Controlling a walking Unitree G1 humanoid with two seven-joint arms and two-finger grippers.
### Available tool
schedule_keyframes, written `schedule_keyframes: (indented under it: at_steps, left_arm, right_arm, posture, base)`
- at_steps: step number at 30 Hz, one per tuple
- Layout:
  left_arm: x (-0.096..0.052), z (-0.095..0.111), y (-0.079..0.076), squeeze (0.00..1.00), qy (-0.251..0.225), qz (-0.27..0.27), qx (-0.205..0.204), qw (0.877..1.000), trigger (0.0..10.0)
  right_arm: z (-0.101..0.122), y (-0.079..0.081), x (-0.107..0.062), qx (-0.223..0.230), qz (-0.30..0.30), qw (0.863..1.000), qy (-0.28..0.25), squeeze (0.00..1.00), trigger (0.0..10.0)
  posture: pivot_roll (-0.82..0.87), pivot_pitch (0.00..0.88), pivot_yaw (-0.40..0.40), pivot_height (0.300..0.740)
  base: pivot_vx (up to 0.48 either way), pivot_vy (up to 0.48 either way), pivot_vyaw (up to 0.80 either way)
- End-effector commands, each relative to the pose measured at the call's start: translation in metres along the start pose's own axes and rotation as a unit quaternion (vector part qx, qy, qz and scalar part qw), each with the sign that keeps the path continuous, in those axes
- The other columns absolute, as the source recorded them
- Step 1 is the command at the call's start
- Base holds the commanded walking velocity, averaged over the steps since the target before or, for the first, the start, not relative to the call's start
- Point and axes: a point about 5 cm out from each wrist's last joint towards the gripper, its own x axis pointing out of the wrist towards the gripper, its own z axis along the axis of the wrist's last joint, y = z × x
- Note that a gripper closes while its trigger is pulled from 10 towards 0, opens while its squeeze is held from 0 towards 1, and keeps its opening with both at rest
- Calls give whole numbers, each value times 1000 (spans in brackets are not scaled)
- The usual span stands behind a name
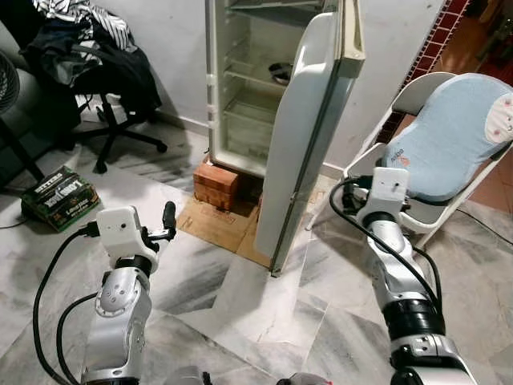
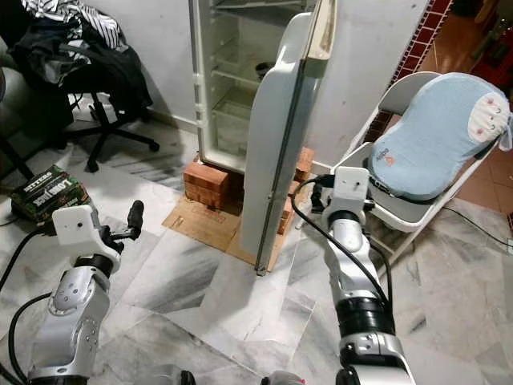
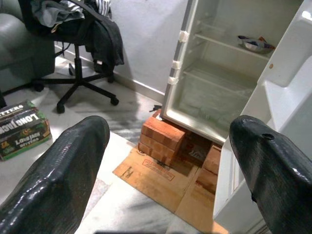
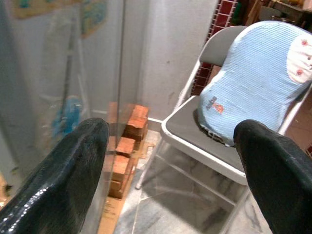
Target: Restocking fridge
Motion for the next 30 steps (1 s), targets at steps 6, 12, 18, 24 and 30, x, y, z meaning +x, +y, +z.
schedule_keyframes:
  at_steps: [6,12,18,24,30]
  left_arm:
    - [-9,0,4,0,2,-1,6,1000,10000]
    - [-10,1,4,0,2,-1,8,1000,10000]
    - [-13,0,5,0,6,2,9,1000,10000]
    - [-14,0,5,0,6,3,8,1000,10000]
    - [-15,0,6,0,8,9,8,1000,10000]
  right_arm:
    - [-1,-5,-6,6,3,1000,-8,0,10000]
    - [2,3,-5,14,8,1000,-10,0,10000]
    - [13,13,3,25,9,999,-21,0,10000]
    - [26,28,13,39,17,999,-33,0,10000]
    - [35,48,18,63,34,997,-30,0,10000]
  posture:
    - [44,21,-53,740]
    - [48,29,-51,740]
    - [53,35,-51,740]
    - [62,35,-57,740]
    - [70,33,-63,740]
  base:
    - [264,0,0]
    - [268,0,0]
    - [129,0,0]
    - [0,0,0]
    - [0,0,0]
